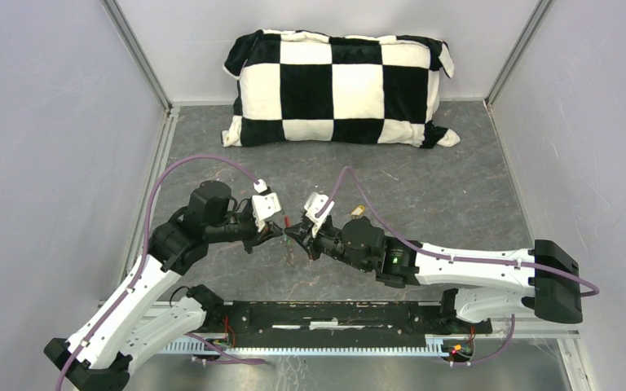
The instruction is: Put the keys on the keyring
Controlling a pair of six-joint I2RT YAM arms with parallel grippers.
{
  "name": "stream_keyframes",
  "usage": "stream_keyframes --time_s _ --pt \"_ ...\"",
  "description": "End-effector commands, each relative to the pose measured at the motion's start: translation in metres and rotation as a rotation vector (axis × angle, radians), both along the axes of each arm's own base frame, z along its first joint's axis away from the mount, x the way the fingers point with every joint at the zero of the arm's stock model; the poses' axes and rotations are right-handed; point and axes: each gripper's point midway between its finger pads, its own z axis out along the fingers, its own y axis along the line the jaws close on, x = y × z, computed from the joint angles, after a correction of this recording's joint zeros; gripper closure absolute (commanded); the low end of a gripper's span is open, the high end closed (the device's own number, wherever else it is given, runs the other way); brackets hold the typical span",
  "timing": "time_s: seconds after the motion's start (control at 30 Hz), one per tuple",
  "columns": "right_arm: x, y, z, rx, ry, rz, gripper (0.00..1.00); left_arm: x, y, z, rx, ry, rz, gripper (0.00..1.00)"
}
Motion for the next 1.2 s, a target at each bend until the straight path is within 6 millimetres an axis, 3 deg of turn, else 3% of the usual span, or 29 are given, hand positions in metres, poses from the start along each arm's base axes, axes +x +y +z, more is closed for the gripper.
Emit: stream_keyframes --time_s 0.0,0.27,0.97,1.17 --pt "0.005 0.007 0.03 0.058 -0.04 -0.022 1.0 -0.002 -0.005 0.013 -0.048 -0.01 -0.006 0.98" --pt "0.005 0.011 0.027 0.044 -0.039 -0.025 1.0 -0.002 -0.004 0.015 -0.051 -0.017 -0.007 0.98" --pt "0.022 -0.007 0.014 0.049 0.004 -0.174 1.0 -0.003 -0.004 0.018 -0.058 -0.024 -0.01 0.98" --pt "0.018 -0.003 0.016 0.079 0.021 -0.152 1.0 -0.004 -0.005 0.018 -0.06 -0.023 -0.015 0.98"
